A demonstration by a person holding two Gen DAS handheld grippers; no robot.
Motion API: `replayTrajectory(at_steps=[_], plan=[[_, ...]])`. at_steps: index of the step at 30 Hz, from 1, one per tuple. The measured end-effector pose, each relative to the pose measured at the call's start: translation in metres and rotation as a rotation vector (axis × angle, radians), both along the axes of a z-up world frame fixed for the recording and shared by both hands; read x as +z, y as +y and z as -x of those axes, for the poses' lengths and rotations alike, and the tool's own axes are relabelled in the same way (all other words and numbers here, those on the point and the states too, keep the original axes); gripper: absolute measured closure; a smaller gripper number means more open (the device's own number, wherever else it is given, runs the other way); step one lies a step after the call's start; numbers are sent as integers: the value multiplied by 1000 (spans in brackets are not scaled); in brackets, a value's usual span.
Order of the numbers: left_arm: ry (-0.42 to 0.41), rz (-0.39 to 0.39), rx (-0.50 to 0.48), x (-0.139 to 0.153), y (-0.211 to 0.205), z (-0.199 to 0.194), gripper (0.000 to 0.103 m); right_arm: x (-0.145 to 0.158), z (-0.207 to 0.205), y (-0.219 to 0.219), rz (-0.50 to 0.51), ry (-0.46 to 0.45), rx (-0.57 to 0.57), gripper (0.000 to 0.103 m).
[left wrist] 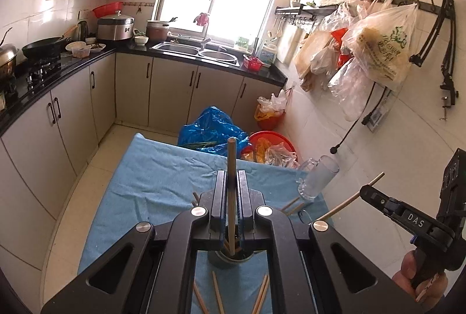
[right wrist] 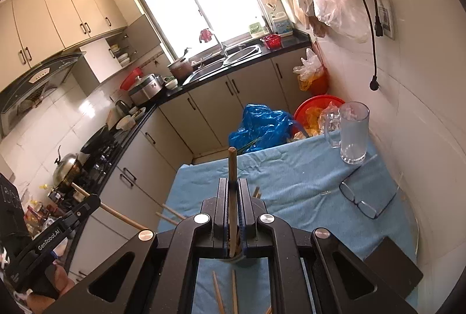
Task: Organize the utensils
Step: 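Lower the chopstick into the grey cup and open the right gripper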
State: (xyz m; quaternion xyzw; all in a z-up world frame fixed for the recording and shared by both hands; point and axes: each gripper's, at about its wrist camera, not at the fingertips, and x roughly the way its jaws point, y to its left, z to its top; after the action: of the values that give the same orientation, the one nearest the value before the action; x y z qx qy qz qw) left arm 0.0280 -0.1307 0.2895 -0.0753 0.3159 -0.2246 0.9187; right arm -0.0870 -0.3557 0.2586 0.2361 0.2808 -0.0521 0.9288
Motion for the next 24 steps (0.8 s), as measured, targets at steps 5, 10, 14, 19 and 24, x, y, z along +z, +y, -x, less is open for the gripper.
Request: replayTrajectory(at_steps=[5,10,14,19,24], plan=[[32,-19,15,-23,-6,-18,97,-18,-25,0,2,39,-14,97],[82,-24,8,-47,-9,-29,97,-40,-43,3,1,96,-8,97],[103,-38,-1,-60,-11,-33,97,-54,-51,5,-4,129,-13,97],[126,-55,-6,-73,-14,-39,97,-72,-60,10,-17,173,-2,97],[143,-67,-7,-84,-15,-41,97,-84,-64,12,-16,200,3,97]])
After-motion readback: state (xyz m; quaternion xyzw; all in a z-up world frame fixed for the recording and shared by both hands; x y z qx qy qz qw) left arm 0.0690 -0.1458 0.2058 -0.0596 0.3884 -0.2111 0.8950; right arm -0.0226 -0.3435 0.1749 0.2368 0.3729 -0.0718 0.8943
